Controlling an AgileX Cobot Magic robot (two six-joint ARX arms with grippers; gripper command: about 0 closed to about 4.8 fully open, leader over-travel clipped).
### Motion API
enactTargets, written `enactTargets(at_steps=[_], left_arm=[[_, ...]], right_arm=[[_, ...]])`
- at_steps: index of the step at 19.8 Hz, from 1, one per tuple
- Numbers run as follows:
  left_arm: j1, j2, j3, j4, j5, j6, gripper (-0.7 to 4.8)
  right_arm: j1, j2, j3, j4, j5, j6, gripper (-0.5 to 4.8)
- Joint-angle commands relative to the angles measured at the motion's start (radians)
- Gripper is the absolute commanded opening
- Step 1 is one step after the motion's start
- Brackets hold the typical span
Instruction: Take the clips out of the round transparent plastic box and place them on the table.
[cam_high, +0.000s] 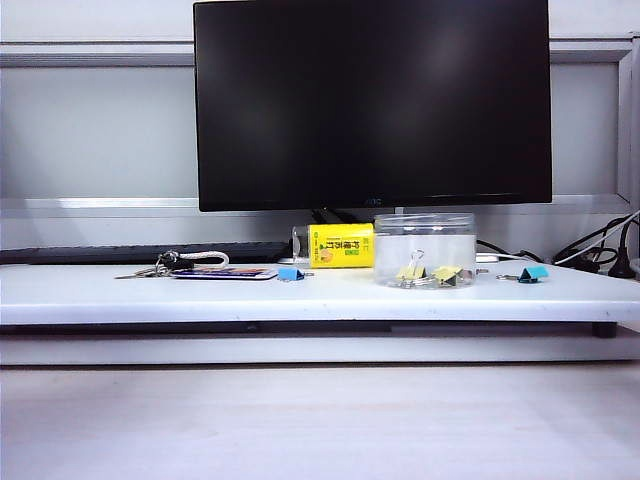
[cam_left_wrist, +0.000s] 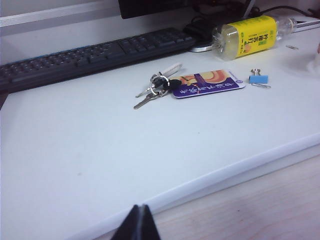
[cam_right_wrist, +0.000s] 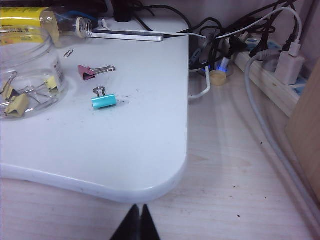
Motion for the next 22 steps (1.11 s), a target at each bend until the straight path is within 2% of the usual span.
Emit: enactTargets(at_steps=[1,6,8,10,11,13,16,18,19,20,21,22], left_arm=[[0.0,-0.003,-0.002,0.005,0.006,-0.001,-0.06],[0.0,-0.003,-0.002,0.005,0.024,-0.052,-0.06],[0.0,-0.003,-0.002,0.005,0.036,-0.141,-0.06],[0.0,-0.003,-0.002,0.006,0.048,-0.303,-0.06],[0.0,-0.003,-0.002,0.006,0.069,-0.443,-0.06],[0.0,-0.003,-0.002,0.007,0.096,-0.596,-0.06],[0.0,-0.003,-0.002,0.008,0.11,-0.724,-0.06],[0.0,-0.003,-0.002,0.03,0.148,-0.781,-0.05],[0.0,-0.003,-0.001,0.068,0.193,-0.765,0.03],[0.0,-0.003,0.009,0.091,0.219,-0.737,0.78],[0.0,-0.003,0.032,0.083,0.216,-0.7,1.73],[0.0,-0.003,0.054,0.076,0.214,-0.664,2.13]], right_arm=[[0.001,-0.002,-0.003,0.003,-0.007,0.005,-0.01],[0.001,-0.002,-0.003,0.003,-0.005,0.005,-0.01],[0.001,-0.002,-0.003,0.003,-0.009,0.032,-0.01],[0.006,-0.002,-0.003,0.014,-0.041,0.241,-0.01],[0.006,-0.002,-0.003,0.034,-0.087,0.387,-0.01],[0.006,-0.002,-0.003,0.091,-0.137,0.58,-0.01],[0.006,-0.002,-0.003,0.168,-0.177,0.772,-0.01],[0.006,-0.002,-0.003,0.256,-0.258,0.777,-0.01],[0.006,-0.002,0.0,0.307,-0.351,0.716,0.0],[0.006,-0.002,0.017,0.3,-0.407,0.672,0.0],[0.006,-0.002,0.045,0.244,-0.417,0.649,0.01],[0.006,-0.001,0.079,0.18,-0.415,0.604,0.08]])
